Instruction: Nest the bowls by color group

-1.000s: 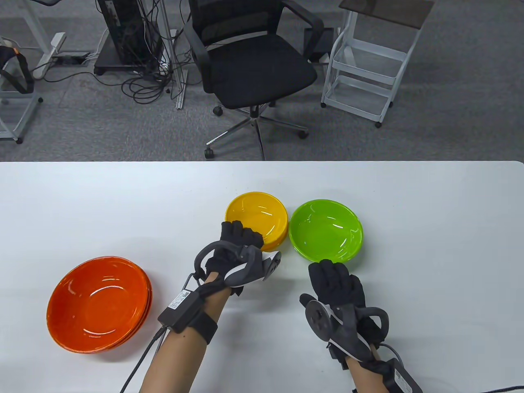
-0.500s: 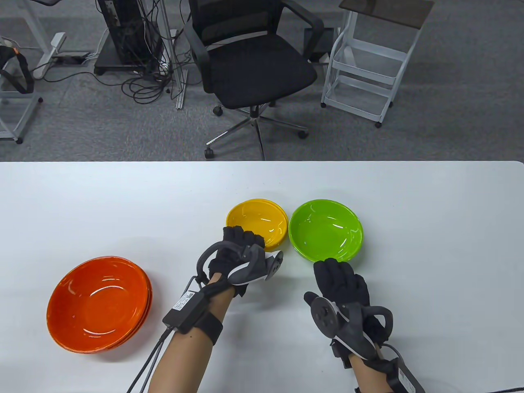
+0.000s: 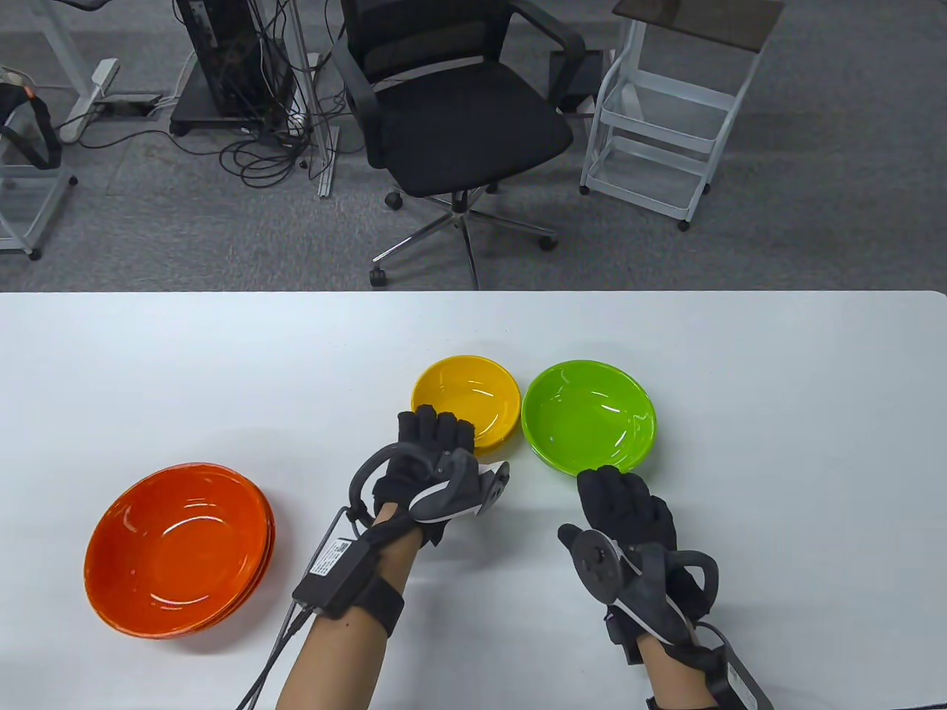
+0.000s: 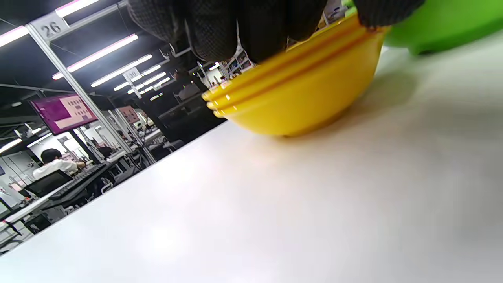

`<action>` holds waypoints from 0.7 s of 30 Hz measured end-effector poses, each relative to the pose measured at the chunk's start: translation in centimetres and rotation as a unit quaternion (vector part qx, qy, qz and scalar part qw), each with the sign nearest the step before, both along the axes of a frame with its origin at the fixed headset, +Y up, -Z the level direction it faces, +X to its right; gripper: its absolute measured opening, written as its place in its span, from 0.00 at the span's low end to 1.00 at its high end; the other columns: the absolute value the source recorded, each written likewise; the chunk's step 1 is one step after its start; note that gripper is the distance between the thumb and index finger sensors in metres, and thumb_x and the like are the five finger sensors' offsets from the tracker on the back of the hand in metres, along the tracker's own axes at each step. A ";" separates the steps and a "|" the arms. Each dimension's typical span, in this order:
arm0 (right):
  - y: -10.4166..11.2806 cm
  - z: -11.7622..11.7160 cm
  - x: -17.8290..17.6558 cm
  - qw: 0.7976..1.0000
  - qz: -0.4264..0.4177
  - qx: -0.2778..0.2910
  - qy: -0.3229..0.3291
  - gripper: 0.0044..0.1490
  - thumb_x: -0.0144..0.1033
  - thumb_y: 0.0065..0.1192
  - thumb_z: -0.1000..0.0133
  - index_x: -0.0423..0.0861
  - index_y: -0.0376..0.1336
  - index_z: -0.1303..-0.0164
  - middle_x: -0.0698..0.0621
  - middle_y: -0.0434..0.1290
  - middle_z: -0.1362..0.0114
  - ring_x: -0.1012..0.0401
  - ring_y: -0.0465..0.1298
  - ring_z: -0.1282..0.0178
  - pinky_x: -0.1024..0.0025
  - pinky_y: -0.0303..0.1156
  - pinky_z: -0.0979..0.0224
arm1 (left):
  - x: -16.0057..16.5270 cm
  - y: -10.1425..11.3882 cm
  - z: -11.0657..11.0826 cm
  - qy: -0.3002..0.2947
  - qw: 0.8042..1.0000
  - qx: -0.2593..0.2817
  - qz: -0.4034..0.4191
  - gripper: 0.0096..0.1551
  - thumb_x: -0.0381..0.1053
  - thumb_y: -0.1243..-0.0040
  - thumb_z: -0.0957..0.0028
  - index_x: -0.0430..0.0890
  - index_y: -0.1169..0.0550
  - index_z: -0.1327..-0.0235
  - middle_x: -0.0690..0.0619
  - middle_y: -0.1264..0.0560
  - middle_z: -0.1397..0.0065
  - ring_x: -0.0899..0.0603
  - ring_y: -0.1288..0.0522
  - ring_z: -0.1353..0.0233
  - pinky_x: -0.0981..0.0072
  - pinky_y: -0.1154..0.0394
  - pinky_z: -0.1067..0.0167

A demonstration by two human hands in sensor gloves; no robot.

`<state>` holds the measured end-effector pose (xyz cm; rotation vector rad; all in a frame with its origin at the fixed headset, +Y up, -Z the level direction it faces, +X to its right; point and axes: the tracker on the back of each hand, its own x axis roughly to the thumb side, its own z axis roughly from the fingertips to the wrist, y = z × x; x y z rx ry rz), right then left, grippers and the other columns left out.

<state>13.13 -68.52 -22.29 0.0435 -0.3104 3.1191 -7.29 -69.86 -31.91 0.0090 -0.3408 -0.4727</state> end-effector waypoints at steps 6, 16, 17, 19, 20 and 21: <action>0.1 0.0 0.5 1.000 0.000 0.000 -0.007 0.48 0.62 0.58 0.47 0.52 0.53 0.19 0.50 0.60 0.14 0.48 0.66 0.15 0.46 0.66 0.18 | -3.7 2.5 5.1 0.030 0.993 -0.004 0.113 0.40 0.63 0.53 0.45 0.49 0.39 0.19 0.46 0.34 0.15 0.32 0.34 0.16 0.37 0.37 0.21; -0.8 -0.3 1.3 1.000 -0.019 -0.016 -0.018 0.47 0.62 0.58 0.47 0.52 0.53 0.19 0.50 0.61 0.14 0.49 0.66 0.15 0.46 0.66 0.18 | -10.1 1.5 12.1 0.070 0.966 0.017 0.248 0.40 0.65 0.52 0.45 0.50 0.37 0.20 0.45 0.34 0.15 0.29 0.36 0.15 0.34 0.39 0.22; -1.1 -0.5 1.6 0.999 -0.027 -0.026 -0.021 0.47 0.62 0.58 0.47 0.52 0.53 0.19 0.50 0.61 0.14 0.49 0.66 0.15 0.46 0.66 0.17 | -10.4 1.5 12.1 0.077 0.964 0.023 0.255 0.40 0.64 0.52 0.45 0.50 0.37 0.20 0.45 0.34 0.15 0.29 0.36 0.16 0.34 0.39 0.22; -1.8 -1.0 2.3 0.998 -0.033 -0.048 -0.035 0.47 0.62 0.58 0.47 0.52 0.54 0.19 0.50 0.60 0.14 0.48 0.66 0.15 0.46 0.65 0.18 | -11.0 1.3 11.8 0.077 0.960 0.018 0.267 0.40 0.64 0.52 0.46 0.50 0.37 0.20 0.45 0.34 0.15 0.29 0.36 0.16 0.34 0.39 0.22; -1.9 -1.1 2.5 0.998 -0.030 -0.050 -0.038 0.47 0.62 0.58 0.47 0.52 0.54 0.19 0.50 0.61 0.14 0.48 0.66 0.15 0.46 0.65 0.18 | -11.0 1.2 11.8 0.077 0.960 0.011 0.269 0.40 0.64 0.52 0.45 0.50 0.37 0.20 0.45 0.34 0.15 0.29 0.36 0.16 0.34 0.39 0.22; -1.8 -1.1 2.7 0.998 -0.026 -0.046 -0.041 0.47 0.62 0.58 0.47 0.52 0.53 0.19 0.50 0.61 0.14 0.48 0.66 0.15 0.46 0.65 0.17 | -11.1 1.2 11.7 0.078 0.959 0.013 0.273 0.41 0.64 0.52 0.45 0.50 0.38 0.19 0.45 0.34 0.14 0.29 0.37 0.15 0.34 0.39 0.22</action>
